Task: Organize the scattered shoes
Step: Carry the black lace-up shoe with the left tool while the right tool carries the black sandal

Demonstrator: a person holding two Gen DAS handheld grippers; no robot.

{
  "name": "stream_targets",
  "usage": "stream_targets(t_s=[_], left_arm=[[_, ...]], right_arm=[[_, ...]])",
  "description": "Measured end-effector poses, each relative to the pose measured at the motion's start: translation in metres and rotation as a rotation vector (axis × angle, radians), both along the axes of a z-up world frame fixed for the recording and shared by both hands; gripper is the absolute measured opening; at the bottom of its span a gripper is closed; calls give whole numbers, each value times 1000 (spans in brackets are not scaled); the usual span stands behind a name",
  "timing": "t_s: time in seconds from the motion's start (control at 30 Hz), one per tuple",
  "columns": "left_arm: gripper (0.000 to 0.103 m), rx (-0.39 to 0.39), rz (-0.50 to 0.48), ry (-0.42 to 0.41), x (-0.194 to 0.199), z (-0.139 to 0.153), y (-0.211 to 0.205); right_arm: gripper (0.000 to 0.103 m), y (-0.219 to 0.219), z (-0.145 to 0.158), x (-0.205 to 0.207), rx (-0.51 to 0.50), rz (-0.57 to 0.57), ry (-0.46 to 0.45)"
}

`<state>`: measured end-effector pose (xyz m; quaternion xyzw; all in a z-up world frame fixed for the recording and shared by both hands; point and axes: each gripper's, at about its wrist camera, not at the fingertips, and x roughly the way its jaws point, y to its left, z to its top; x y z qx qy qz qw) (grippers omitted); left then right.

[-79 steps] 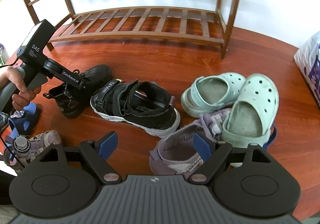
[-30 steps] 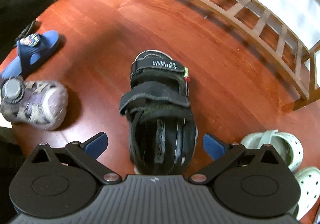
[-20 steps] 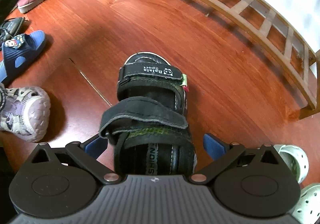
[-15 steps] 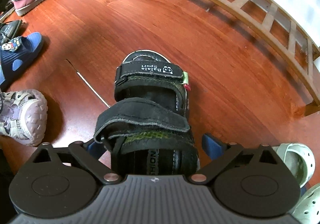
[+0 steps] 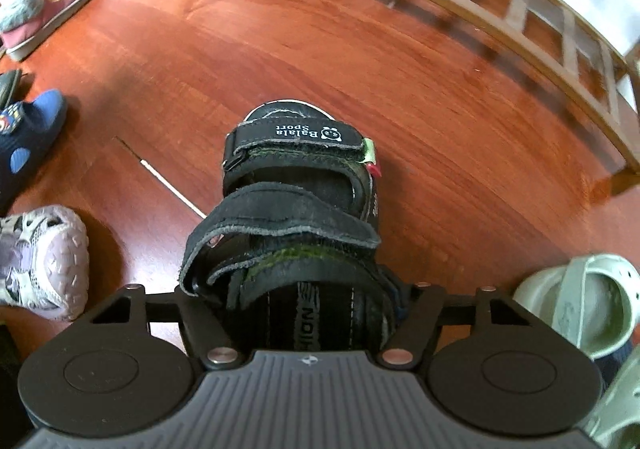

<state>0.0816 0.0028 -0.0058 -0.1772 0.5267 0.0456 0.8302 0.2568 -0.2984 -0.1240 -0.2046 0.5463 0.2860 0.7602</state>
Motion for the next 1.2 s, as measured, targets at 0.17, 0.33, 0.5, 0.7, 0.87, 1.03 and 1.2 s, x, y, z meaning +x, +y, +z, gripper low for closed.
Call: stream_targets(t_s=[0.17,0.33,0.5,0.7,0.87,1.03,1.2], left_arm=[[70,-12,21,-9,-10,2,15],[70,-19,53,-28,-18,7,40],[70,-7,67,-41,-30,11,66],[70,16,28,-28,-48,10,105],[70,20,38,-17,-68,8,143],[70,34,52,-5,-81,6,181],[70,72,22,0,-84,7,208]], right_arm=[[72,-1,23,-5,50,-74,-17],[72,4,51,-15,101,-124,-40],[72,25,76,-30,144,-157,-56],[72,58,92,-51,179,-184,-57],[72,89,97,-73,185,-203,-52],[72,117,102,-97,188,-233,-43],[72,138,103,-117,190,-264,-44]])
